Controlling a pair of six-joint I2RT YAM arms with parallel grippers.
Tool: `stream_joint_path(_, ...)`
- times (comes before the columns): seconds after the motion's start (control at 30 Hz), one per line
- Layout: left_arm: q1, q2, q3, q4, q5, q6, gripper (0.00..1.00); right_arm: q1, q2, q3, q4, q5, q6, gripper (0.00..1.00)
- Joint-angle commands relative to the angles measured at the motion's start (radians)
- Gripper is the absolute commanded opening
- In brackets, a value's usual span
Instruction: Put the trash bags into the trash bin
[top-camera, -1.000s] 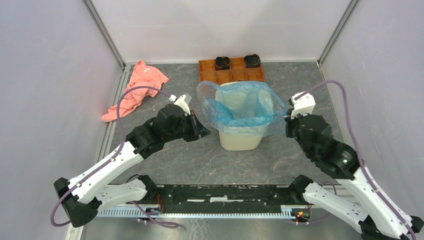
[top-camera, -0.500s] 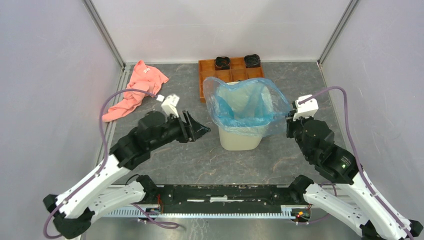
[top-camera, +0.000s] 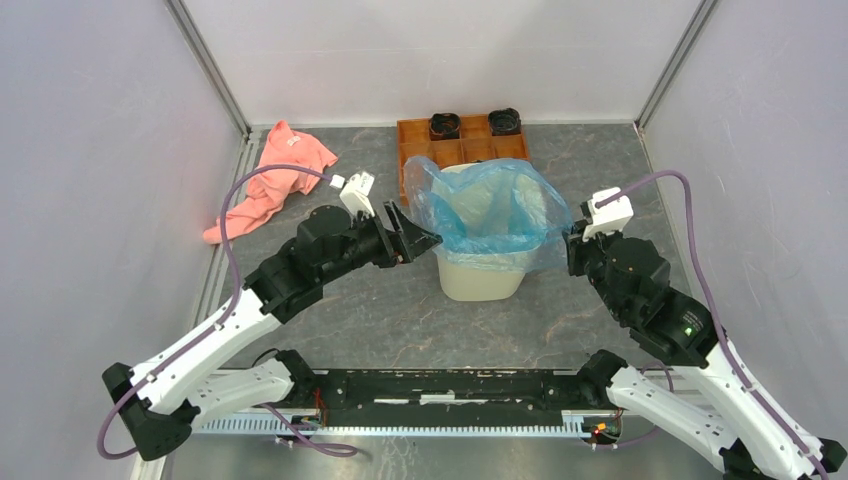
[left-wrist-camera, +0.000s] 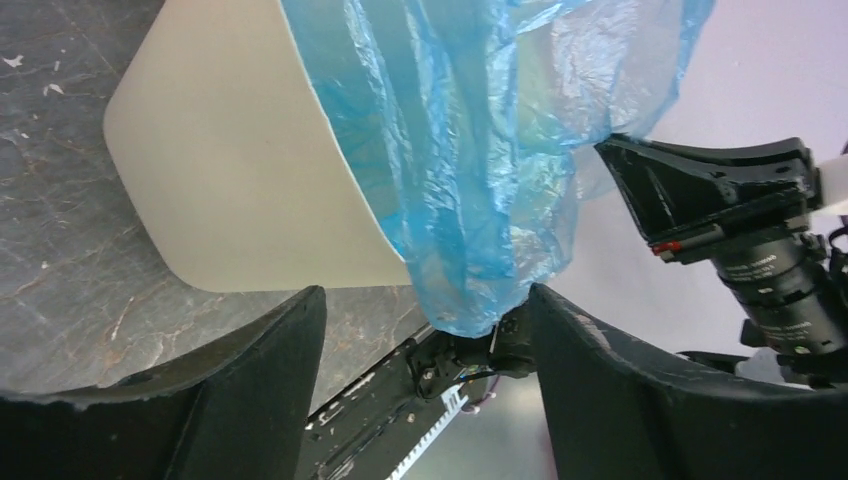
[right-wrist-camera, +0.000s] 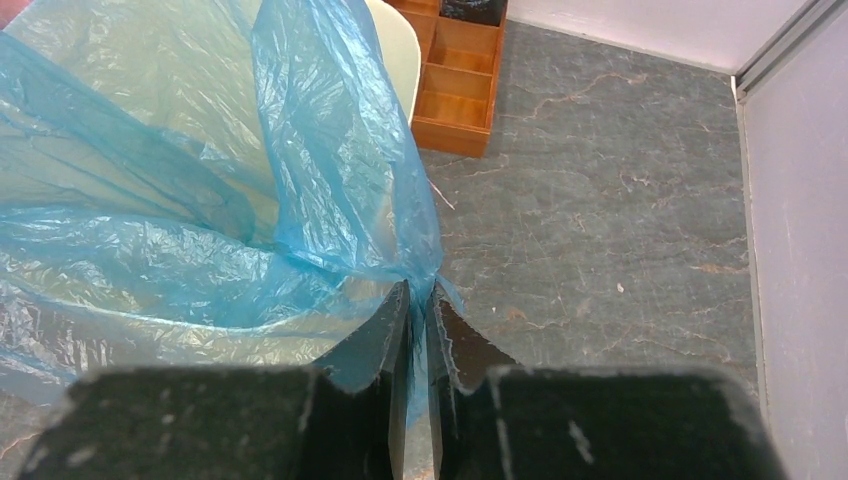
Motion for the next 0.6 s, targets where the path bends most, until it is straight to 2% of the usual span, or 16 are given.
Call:
stream_joint_path(0.0, 0.001, 0.006, 0.038, 0.015, -0.033, -0.046, 0.72, -0.002, -0.016, 0.008, 0.038, 0.009, 0.003, 0.15)
stream_joint_path(0.03, 0.001, 0.005, 0.031, 0.030, -0.027, -0.047, 0.65, 0.000, -0.017, 0.001, 0.037, 0.015, 0.001, 0.15)
stream_joint_path(0.13, 0.001, -0.009, -0.002, 0.055, -0.036, -0.057, 0.26, 0.000, -0.018, -0.010, 0.024, 0.024, 0.001, 0.15)
stream_joint_path(0.17, 0.001, -0.014, -0.008, 0.045, -0.044, -0.060, 0.16, -0.002, -0.020, -0.011, 0.018, 0.025, 0.001, 0.15)
stream_joint_path(0.23, 0.001, -0.020, -0.020, 0.001, -0.073, -0.070, 0.03, -0.001, -0.027, -0.008, 0.005, 0.029, 0.003, 0.15)
stream_joint_path(0.47, 0.001, -0.080, -0.132, -0.072, -0.054, -0.112, 0.02, -0.002, -0.058, -0.066, -0.032, 0.062, 0.014, 0.15)
stream_joint_path(0.57, 0.001, -0.079, -0.151, -0.130, -0.114, -0.084, 0.02, -0.001, -0.066, -0.133, 0.022, 0.095, 0.004, 0.16)
